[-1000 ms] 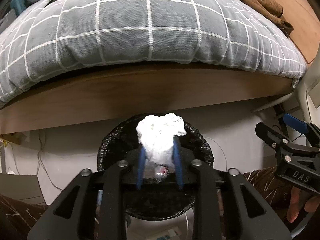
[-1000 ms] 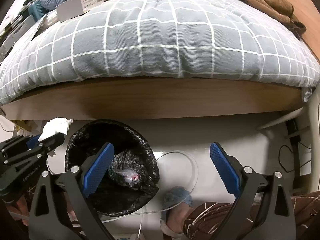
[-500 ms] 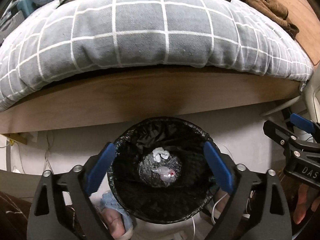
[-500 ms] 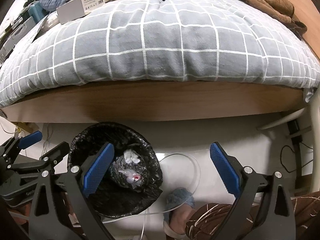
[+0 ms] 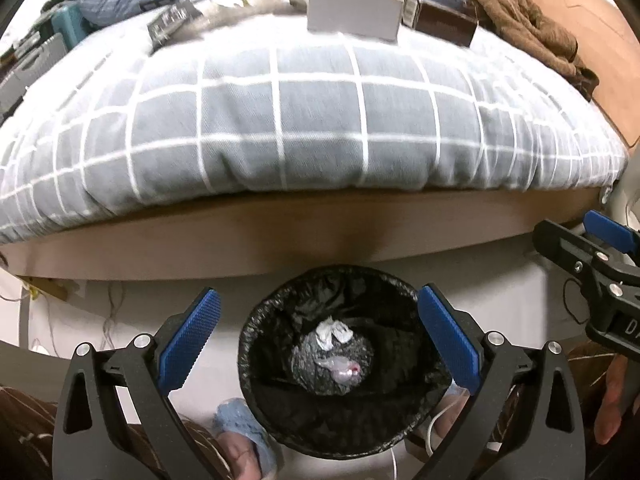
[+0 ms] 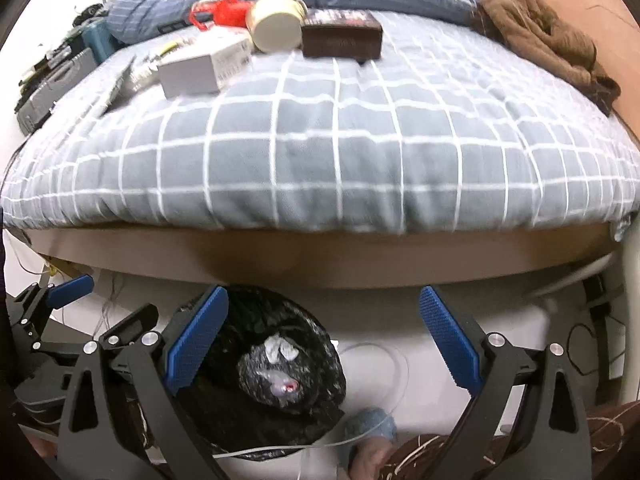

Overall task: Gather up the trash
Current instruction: 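Move both open tools back toward the trash on the bed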

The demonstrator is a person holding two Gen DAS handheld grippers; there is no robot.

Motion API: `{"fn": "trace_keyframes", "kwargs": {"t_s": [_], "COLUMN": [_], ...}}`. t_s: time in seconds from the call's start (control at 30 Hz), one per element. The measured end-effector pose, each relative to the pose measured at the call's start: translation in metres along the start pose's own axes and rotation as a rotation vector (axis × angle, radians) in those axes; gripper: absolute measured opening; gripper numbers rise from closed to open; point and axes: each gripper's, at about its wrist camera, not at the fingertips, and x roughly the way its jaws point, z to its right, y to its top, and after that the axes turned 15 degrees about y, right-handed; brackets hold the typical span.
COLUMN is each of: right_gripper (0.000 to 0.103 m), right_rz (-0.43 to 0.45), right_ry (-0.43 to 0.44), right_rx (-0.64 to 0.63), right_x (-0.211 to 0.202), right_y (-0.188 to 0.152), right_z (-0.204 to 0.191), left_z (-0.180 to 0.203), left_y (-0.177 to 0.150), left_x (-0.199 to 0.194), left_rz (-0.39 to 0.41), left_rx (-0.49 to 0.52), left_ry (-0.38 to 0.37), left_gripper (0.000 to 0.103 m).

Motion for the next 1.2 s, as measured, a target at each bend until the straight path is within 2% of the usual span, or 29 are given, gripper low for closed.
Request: {"fn": "trace_keyframes", "kwargs": {"t_s": [0.6,0.9,1.2], "right_gripper": [0.093,0.093,0.093], "right_rz": [0.158,0.197,0.214], "right_ry": [0.024,0.044,0.066], "right_rx": [-0.056,-0.084,-0.116], "right_x": [-0.038,-0.044,-0.039], "right_y": [0.045,0.068,0.092], "right_z": [-0.024,-0.042,-0.063], "left_z": [-0.036,-0.056,-0.077], "left_y": [0.049,0.074,0.107], "left_x": [-0.043,-0.055,-0.058], "left_rz": [0.125,0.158,0.19], "left_rx": [-0.083,-0.124,-0.156], "left_ry": [0.014,0.009,0.041], "left_gripper": [0.097,0.097,0.097]}}
